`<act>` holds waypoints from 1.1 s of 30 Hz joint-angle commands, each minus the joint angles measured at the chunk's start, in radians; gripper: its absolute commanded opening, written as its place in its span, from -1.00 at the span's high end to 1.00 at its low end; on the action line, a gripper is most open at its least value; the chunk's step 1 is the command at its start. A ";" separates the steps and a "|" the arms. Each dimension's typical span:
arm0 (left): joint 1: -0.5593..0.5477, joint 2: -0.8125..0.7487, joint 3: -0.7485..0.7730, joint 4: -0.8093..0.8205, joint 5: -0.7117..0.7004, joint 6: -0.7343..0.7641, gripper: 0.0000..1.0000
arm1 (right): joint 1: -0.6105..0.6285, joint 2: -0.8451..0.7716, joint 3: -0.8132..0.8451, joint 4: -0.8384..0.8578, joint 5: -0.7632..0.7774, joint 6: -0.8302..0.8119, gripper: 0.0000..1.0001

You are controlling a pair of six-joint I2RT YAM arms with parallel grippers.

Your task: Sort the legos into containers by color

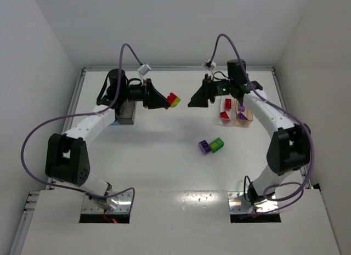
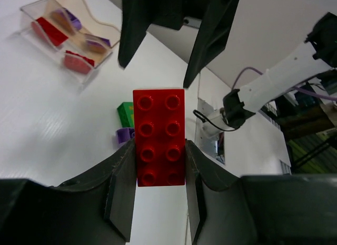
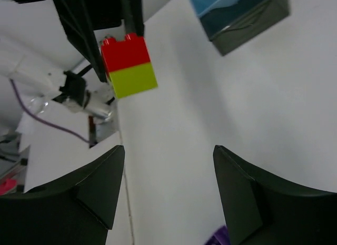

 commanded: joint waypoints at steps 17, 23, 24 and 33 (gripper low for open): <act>-0.094 0.053 0.008 0.087 0.099 -0.024 0.63 | 0.140 0.058 0.074 0.054 -0.137 0.012 -0.40; -0.103 0.063 0.008 0.087 0.099 -0.024 0.63 | 0.151 0.076 0.083 0.043 -0.159 -0.006 -0.02; -0.103 0.063 0.008 0.087 0.099 -0.024 0.63 | 0.160 0.076 0.083 0.034 -0.159 -0.006 0.26; -0.050 0.063 -0.001 0.156 0.075 -0.085 0.63 | 0.160 0.049 0.053 -0.043 -0.170 -0.086 0.79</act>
